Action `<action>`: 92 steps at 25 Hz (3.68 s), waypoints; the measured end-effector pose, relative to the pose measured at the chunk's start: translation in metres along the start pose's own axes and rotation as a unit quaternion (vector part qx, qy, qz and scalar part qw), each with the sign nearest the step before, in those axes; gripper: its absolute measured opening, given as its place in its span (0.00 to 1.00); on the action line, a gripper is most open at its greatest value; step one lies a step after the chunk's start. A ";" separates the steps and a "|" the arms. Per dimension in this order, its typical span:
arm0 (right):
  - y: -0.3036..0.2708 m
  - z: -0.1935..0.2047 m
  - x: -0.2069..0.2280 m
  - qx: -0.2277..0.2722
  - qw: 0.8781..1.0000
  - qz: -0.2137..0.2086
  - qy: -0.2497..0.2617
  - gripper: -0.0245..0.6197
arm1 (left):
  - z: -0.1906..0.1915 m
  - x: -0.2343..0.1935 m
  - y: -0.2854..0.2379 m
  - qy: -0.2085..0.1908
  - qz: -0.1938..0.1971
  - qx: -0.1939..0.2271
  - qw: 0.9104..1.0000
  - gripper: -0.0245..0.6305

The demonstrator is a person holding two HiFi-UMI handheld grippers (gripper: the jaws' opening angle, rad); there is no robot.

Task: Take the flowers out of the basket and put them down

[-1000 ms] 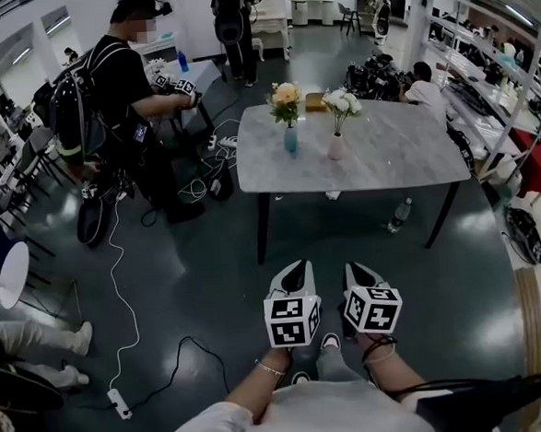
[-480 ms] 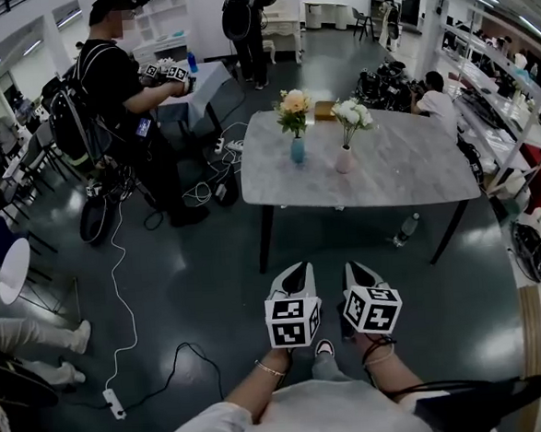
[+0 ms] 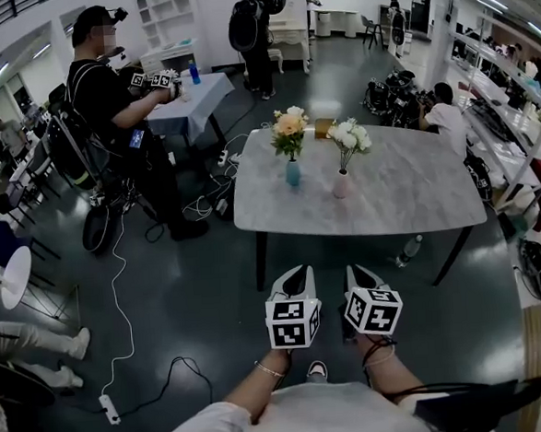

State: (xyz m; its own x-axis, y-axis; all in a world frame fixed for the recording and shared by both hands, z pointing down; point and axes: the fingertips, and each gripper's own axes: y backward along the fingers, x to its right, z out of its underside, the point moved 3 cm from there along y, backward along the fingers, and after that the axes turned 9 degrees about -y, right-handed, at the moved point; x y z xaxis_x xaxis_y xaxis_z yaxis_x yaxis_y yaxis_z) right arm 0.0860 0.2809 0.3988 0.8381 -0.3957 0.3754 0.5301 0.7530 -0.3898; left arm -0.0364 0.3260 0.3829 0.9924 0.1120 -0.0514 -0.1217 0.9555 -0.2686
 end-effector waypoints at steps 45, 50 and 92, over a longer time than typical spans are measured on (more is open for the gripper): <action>-0.228 -0.117 0.066 -0.037 0.999 -0.004 0.015 0.05 | -0.044 -0.102 -0.250 0.046 -0.021 -0.026 0.998 0.05; -0.270 -0.135 0.048 -0.046 0.998 -0.009 0.032 0.05 | -0.052 -0.141 -0.282 0.062 -0.024 -0.028 0.997 0.05; -0.333 -0.127 0.110 -0.087 0.995 0.022 -0.033 0.05 | -0.013 -0.114 -0.381 0.049 0.051 -0.118 0.991 0.05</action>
State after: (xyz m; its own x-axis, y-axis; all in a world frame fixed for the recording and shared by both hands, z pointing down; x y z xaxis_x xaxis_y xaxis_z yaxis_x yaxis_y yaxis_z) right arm 0.0182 -0.0796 0.4632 0.8532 -0.3247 0.4082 0.5129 0.6643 -0.5436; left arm -0.1031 -0.0540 0.4782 0.9695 0.1667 -0.1794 -0.2336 0.8492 -0.4735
